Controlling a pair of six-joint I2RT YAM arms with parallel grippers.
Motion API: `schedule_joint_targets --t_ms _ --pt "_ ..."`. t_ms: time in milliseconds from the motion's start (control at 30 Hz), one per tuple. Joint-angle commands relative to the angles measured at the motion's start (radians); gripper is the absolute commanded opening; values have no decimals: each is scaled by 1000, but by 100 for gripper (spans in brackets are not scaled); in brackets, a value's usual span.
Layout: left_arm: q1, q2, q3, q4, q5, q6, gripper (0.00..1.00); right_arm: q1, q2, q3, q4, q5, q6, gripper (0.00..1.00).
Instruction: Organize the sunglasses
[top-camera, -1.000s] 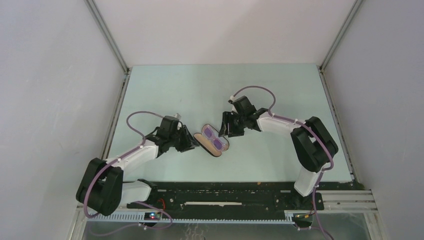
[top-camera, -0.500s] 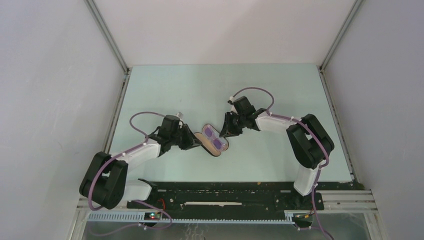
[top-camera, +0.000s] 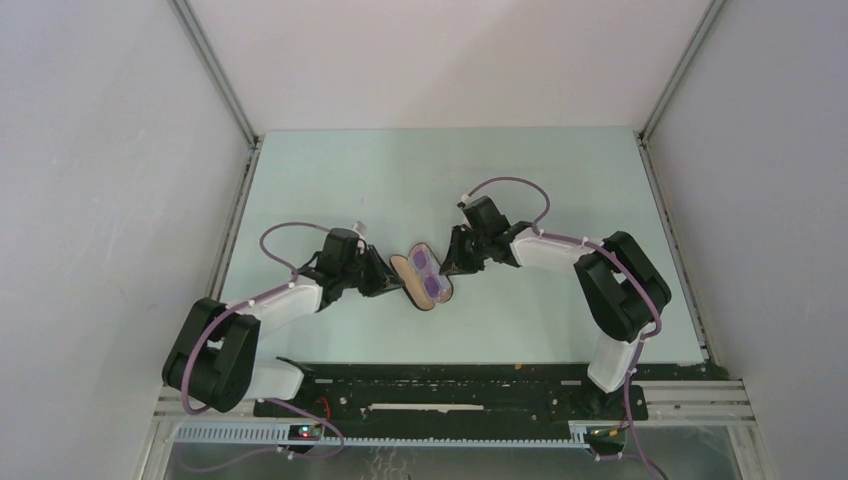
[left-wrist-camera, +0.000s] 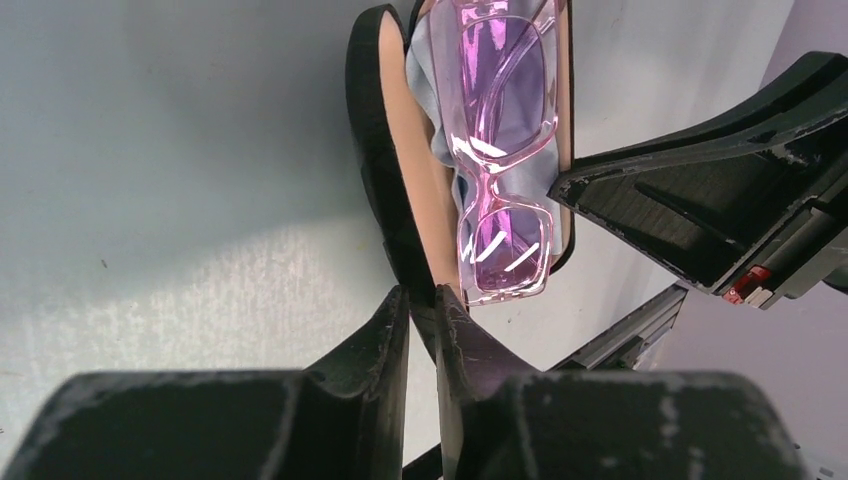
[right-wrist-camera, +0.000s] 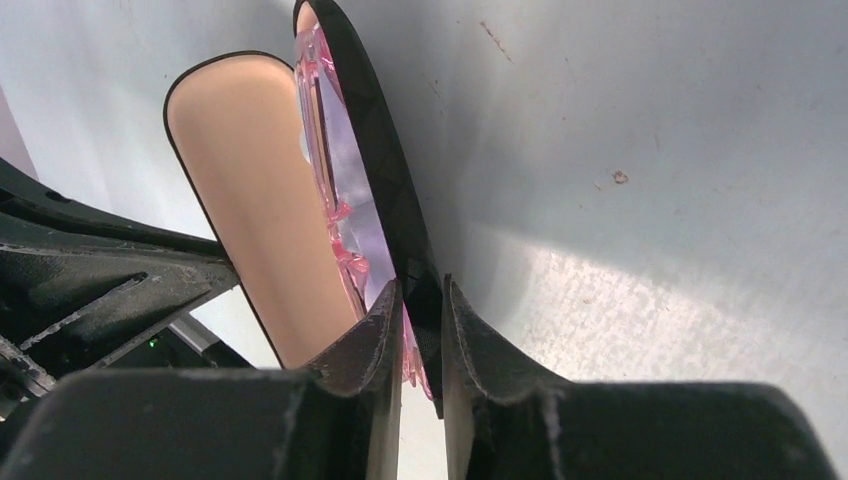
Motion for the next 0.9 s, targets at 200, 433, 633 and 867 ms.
schedule_joint_targets --t_ms 200,433,633,867 --pt "-98 129 134 61 115 10 17 85 -73 -57 32 183 161 8" --pt "-147 168 202 61 125 5 18 121 -76 -56 21 234 185 7" --pt "-163 216 244 62 151 10 18 134 -68 -57 21 238 194 7" --pt "-167 254 263 65 167 16 18 147 -76 -57 21 247 196 7"
